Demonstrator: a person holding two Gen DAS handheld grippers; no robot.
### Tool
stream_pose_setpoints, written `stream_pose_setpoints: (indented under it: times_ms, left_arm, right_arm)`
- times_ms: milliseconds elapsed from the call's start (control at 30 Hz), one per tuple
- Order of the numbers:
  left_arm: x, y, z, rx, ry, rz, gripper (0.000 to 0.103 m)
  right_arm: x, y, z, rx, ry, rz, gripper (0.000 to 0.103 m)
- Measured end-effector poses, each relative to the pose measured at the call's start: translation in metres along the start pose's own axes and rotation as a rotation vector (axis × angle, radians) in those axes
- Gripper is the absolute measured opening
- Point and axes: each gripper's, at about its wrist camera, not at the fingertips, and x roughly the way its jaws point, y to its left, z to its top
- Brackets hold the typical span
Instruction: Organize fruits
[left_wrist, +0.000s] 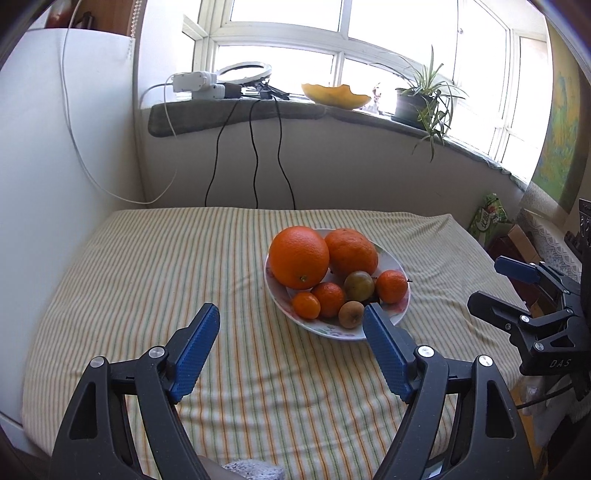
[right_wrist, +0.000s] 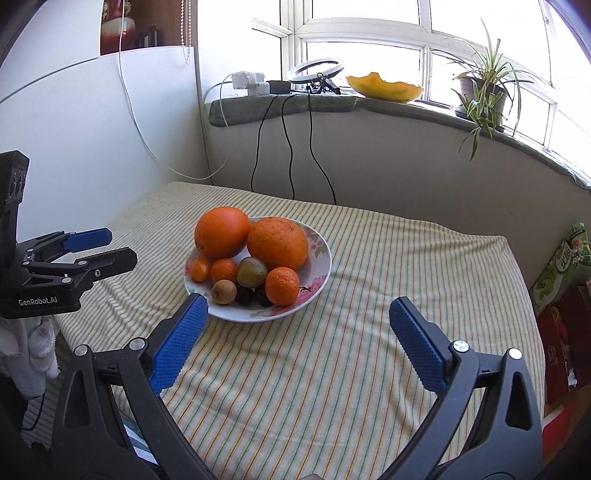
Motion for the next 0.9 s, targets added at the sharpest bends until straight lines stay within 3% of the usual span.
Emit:
stream_pose_setpoints:
  times_ms: [900]
  left_arm:
    - [-0.0015,-0.0069,0.0011,0.026,-0.013,0.006,0.080]
  right_arm:
    - [0.0033,0.0029,-0.0028,0.004,0.008,0.007,0.101]
